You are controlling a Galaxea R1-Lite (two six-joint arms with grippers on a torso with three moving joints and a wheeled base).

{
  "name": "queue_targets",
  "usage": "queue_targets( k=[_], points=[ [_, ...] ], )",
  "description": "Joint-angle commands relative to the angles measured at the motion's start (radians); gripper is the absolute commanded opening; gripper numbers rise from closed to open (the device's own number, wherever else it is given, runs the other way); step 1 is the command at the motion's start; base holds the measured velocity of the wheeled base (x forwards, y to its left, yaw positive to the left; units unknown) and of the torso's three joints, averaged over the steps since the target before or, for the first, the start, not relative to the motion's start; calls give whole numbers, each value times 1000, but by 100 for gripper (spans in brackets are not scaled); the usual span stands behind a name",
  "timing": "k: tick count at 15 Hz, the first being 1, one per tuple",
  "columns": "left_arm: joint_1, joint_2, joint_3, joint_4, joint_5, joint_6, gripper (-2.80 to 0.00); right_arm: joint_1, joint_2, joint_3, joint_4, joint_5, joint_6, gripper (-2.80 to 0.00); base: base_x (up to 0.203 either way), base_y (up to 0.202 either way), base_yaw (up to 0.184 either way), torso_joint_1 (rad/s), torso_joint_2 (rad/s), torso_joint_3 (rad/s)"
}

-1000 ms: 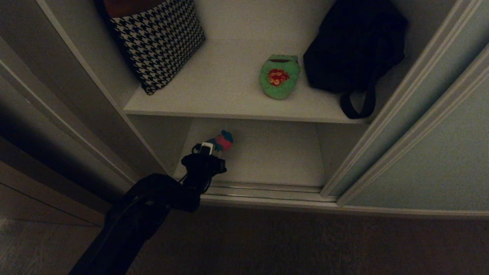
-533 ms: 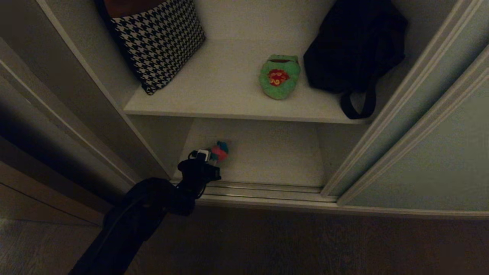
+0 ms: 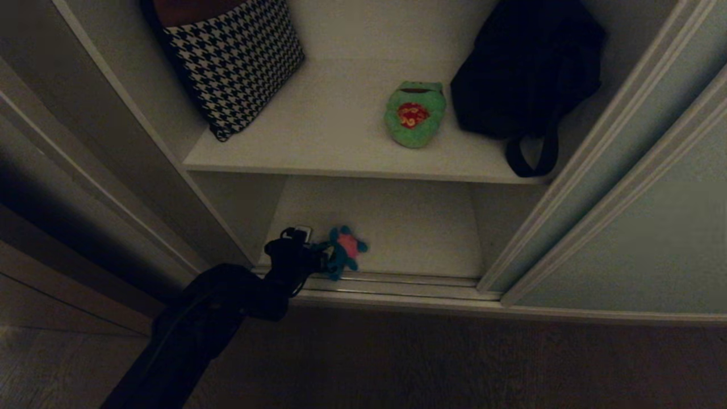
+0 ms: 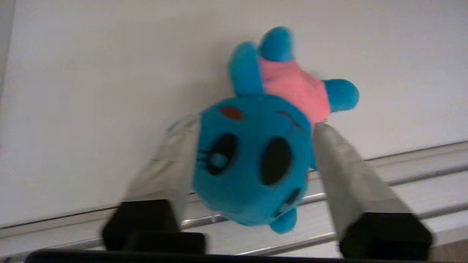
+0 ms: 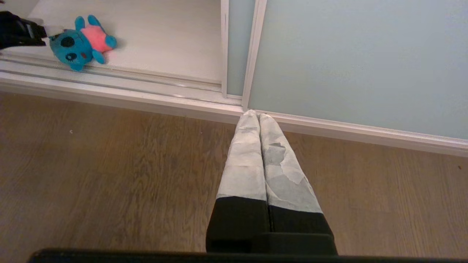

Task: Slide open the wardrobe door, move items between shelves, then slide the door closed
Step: Place the blue doll on the lower shelf, then place the green doll on the lower shelf

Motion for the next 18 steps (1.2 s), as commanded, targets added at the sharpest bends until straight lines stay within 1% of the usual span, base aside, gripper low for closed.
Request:
queue_targets(
  k=[1, 6, 9, 11, 13, 14, 15, 18],
  points=[
    [2, -27, 2, -9, 3, -39, 0, 0, 0, 0, 0, 0, -1, -280, 0, 0, 0, 0, 0, 0],
    [11, -163, 78, -17, 9, -124, 0, 0, 1, 0, 0, 0, -1, -280, 0, 0, 0, 0, 0, 0],
    [12, -281, 248, -20, 7, -149, 0, 0, 0, 0, 0, 0, -1, -280, 0, 0, 0, 0, 0, 0],
    [13, -357, 379, 14, -1, -155, 0, 0, 0, 0, 0, 0, 1, -280, 0, 0, 0, 0, 0, 0],
    [13, -394, 490, 74, -51, -158, 0, 0, 0, 0, 0, 0, -1, -280, 0, 0, 0, 0, 0, 0],
    [13, -405, 522, 125, -71, -158, 0, 0, 0, 0, 0, 0, -1, -280, 0, 0, 0, 0, 0, 0],
    [13, -406, 536, 156, -77, -156, -280, 0, 1, 0, 0, 0, -1, -280, 0, 0, 0, 0, 0, 0],
    [11, -400, 546, 176, -77, -147, -280, 0, 0, 0, 0, 0, -1, -280, 0, 0, 0, 0, 0, 0]
  ],
)
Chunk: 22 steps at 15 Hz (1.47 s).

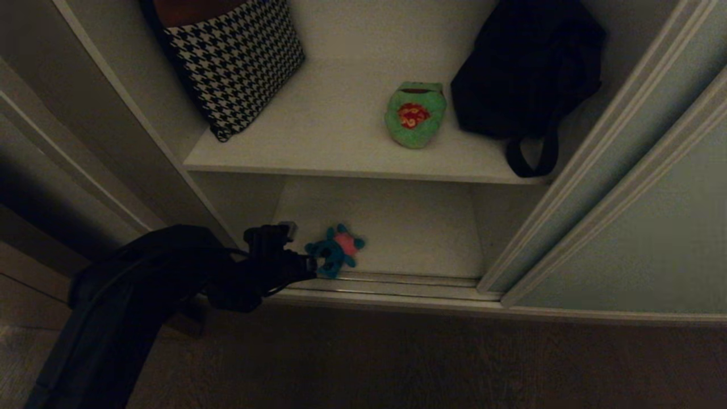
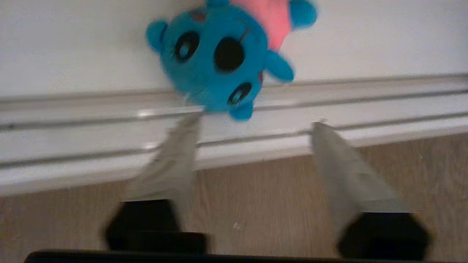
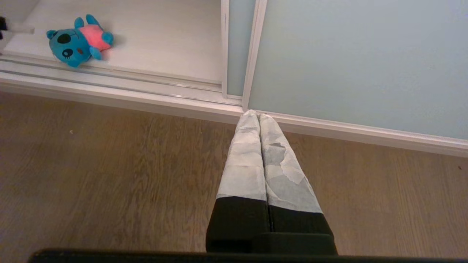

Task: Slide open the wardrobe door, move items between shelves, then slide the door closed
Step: Place the green doll on the lower shelf

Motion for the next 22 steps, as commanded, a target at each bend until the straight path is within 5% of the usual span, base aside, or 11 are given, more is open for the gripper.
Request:
queue_targets(
  k=[1, 5, 8, 16, 22],
  points=[
    [-1, -9, 34, 26, -2, 5, -280, 0, 0, 0, 0, 0, -1, -280, 0, 0, 0, 0, 0, 0],
    [4, -4, 36, 199, 1, 137, -280, 0, 0, 0, 0, 0, -1, -280, 0, 0, 0, 0, 0, 0],
    [21, 70, -41, 244, 1, 164, -280, 0, 0, 0, 0, 0, -1, -280, 0, 0, 0, 0, 0, 0],
    [30, 217, -511, 618, -1, 181, -280, 0, 0, 0, 0, 0, -1, -280, 0, 0, 0, 0, 0, 0],
    [32, 294, -539, 451, -12, 214, -280, 0, 1, 0, 0, 0, -1, -280, 0, 0, 0, 0, 0, 0]
  ],
)
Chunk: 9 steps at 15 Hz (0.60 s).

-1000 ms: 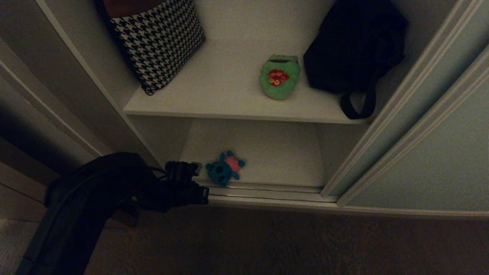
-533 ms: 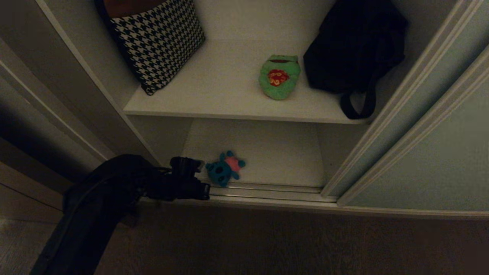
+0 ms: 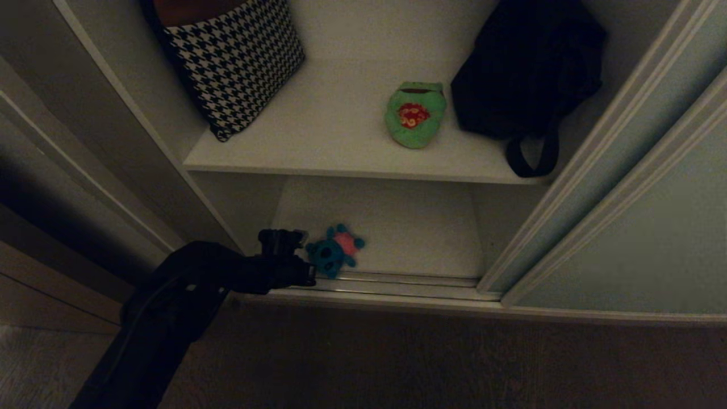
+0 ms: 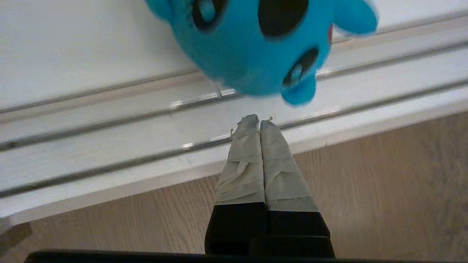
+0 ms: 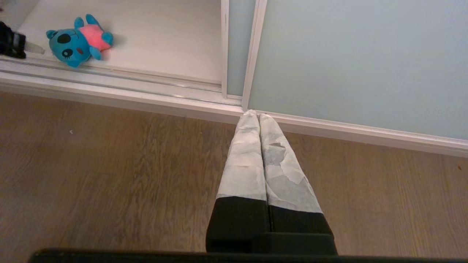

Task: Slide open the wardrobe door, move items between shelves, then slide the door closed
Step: Place the green doll on the lower shelf

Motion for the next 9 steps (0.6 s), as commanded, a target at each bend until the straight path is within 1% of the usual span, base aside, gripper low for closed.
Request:
queue_targets(
  k=[1, 3, 4, 6, 7, 9],
  points=[
    [13, 35, 0, -18, -28, 12, -280, 0, 0, 0, 0, 1, 0, -280, 0, 0, 0, 0, 0, 0],
    [16, 36, 0, -49, -48, 29, -280, 0, 0, 0, 0, 1, 0, -280, 0, 0, 0, 0, 0, 0],
    [16, 36, 0, -61, -58, 59, -280, 0, 0, 0, 0, 1, 0, -280, 0, 0, 0, 0, 0, 0],
    [16, 46, 0, -62, -93, 175, -280, 0, 0, 0, 0, 1, 0, -280, 0, 0, 0, 0, 0, 0],
    [16, 51, 0, -71, -99, 225, -280, 0, 0, 0, 0, 1, 0, -280, 0, 0, 0, 0, 0, 0],
    [16, 56, 0, -110, -102, 238, -280, 0, 0, 0, 0, 1, 0, -280, 0, 0, 0, 0, 0, 0]
  ],
)
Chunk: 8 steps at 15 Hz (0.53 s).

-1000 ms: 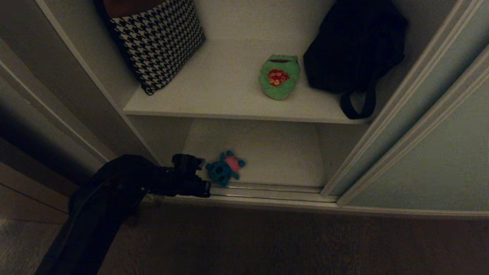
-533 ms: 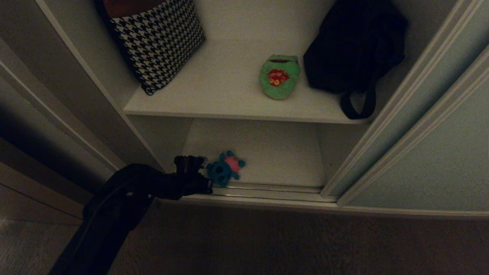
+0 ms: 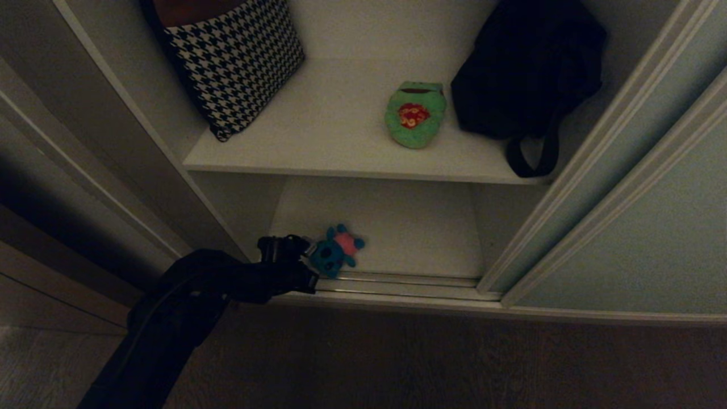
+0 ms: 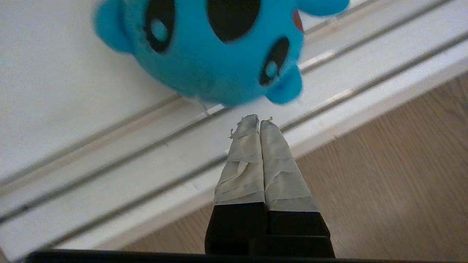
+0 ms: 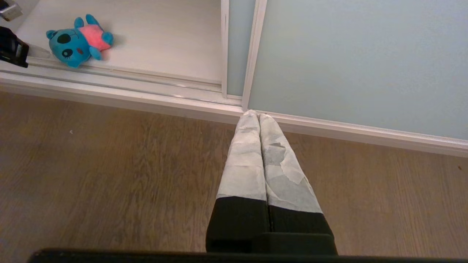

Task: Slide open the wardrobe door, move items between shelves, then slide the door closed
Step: Place the green doll on the lower shelf

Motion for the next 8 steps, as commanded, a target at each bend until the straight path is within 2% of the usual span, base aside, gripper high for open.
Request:
queue_targets(
  k=[1, 5, 8],
  points=[
    [1, 12, 0, -23, -3, -2, -280, 0, 1, 0, 0, 0, -1, -280, 0, 0, 0, 0, 0, 0],
    [1, 6, 2, 6, -1, -35, -280, 0, 1, 0, 0, 0, -1, -280, 0, 0, 0, 0, 0, 0],
    [1, 1, 2, 24, -4, -17, -280, 0, 0, 0, 0, 0, -1, -280, 0, 0, 0, 0, 0, 0]
  ],
)
